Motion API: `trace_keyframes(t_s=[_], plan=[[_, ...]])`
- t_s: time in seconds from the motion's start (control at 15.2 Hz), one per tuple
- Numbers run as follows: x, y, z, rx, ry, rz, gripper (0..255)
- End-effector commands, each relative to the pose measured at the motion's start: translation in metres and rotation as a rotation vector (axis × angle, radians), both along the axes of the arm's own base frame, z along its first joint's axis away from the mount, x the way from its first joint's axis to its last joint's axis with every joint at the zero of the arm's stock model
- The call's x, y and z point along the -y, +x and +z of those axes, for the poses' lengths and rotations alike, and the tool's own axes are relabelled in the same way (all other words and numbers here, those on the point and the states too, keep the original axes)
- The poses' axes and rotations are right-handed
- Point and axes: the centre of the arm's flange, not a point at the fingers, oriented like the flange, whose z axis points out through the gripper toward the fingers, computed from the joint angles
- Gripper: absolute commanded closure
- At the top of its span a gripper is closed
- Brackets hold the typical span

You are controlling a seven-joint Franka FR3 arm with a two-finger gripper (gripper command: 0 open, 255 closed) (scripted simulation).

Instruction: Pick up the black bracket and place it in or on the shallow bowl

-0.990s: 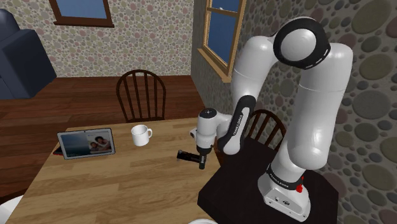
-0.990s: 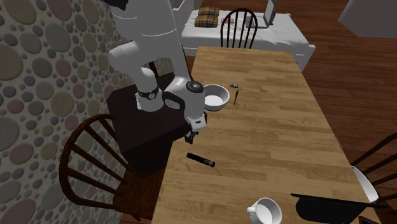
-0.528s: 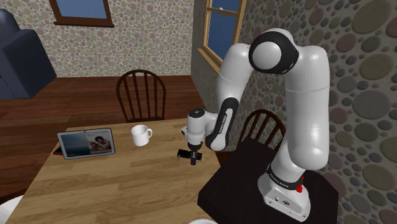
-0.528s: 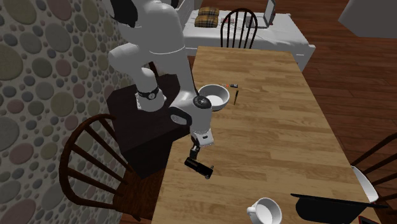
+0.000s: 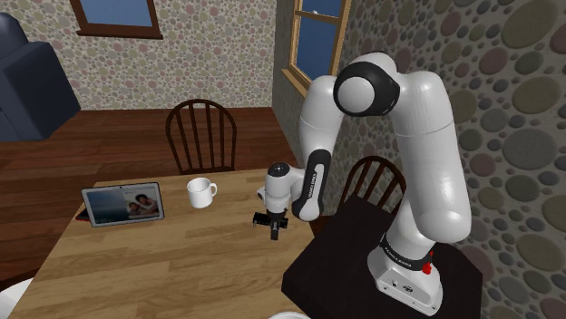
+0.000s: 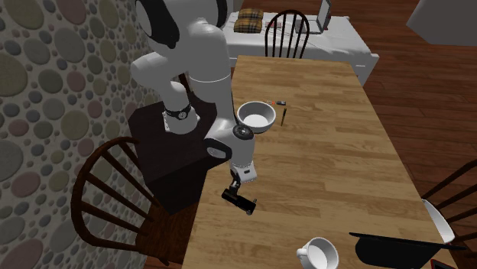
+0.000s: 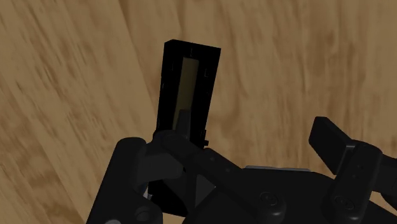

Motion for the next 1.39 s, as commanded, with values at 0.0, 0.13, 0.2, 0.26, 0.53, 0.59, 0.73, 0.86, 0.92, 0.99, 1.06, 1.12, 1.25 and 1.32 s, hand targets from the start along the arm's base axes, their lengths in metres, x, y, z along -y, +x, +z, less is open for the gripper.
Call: trace_keyframes(t_s=[0.0,0.13,0.2,0.26,0.53,0.59,0.73,0.86,0.92,0.99,1.06,1.12,1.25,1.32], plan=[[0.0,0.0,-0.002,0.0,0.0,0.0,0],[0.0,0.0,-0.002,0.0,0.0,0.0,0],[0.0,0.0,-0.002,0.0,0.0,0.0,0],[0.0,0.0,-0.002,0.0,0.0,0.0,0],[0.001,0.0,-0.002,0.0,0.0,0.0,255],[0.001,0.0,-0.002,0.0,0.0,0.0,255],[0.001,-0.002,-0.001,0.0,0.0,0.0,255],[0.002,-0.002,-0.003,0.0,0.001,0.0,255],[0.003,-0.003,0.0,0.001,0.001,0.0,255],[0.0,0.0,-0.002,0.0,0.0,0.0,255],[0.0,0.0,0.004,0.0,0.0,0.0,255],[0.0,0.0,0.009,0.0,0.0,0.0,255],[0.0,0.003,0.013,0.012,0.003,-0.002,255],[0.0,0.003,0.013,0.012,0.003,-0.002,0]])
